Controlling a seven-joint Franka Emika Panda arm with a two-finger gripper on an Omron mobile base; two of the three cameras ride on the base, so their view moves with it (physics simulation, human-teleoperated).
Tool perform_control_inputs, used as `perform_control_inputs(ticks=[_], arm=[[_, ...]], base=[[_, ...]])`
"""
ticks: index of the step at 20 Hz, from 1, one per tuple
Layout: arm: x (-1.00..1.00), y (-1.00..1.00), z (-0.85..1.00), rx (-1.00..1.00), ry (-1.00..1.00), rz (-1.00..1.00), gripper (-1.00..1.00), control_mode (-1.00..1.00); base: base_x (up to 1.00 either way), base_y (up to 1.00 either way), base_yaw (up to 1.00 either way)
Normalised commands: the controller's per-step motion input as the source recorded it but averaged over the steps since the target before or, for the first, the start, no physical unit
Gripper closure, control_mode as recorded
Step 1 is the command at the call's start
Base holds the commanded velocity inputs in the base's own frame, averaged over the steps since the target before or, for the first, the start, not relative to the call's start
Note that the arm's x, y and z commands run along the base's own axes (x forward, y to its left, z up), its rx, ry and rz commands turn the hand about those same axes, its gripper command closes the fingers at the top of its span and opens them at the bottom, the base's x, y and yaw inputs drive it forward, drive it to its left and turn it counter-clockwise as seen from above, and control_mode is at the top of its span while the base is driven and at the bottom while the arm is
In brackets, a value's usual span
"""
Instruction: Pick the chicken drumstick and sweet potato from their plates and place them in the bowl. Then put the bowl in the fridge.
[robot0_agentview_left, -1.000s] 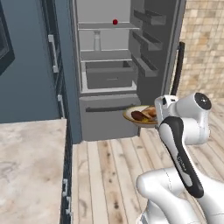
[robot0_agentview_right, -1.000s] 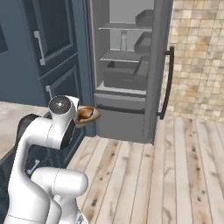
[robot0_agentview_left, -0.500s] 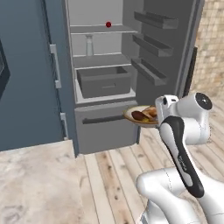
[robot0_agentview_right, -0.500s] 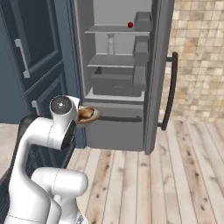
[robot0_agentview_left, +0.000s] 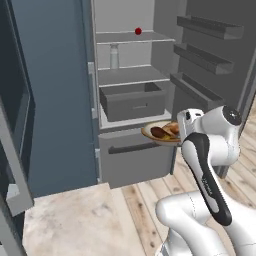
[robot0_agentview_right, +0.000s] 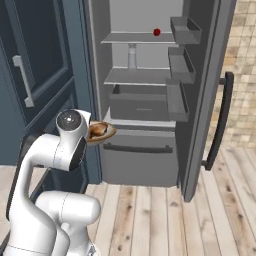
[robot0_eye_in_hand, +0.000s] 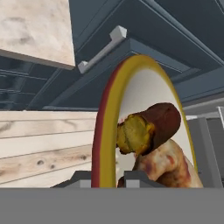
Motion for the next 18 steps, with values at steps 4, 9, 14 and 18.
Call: perform_control_inputs(ticks=[4, 9, 14, 18], arm=[[0.00, 0.00, 0.00, 0.00, 0.00, 0.00, 1.00, 1.00], [0.00, 0.00, 0.00, 0.00, 0.00, 0.00, 1.00, 1.00], [0.00, 0.00, 0.00, 0.00, 0.00, 0.00, 1.00, 1.00], [0.00, 0.00, 0.00, 0.00, 0.00, 0.00, 1.00, 1.00]], base=[[0.76, 0.24, -0.17], [0.72, 0.28, -0.16], [0.73, 0.33, -0.11], [0.83, 0.20, -0.14]])
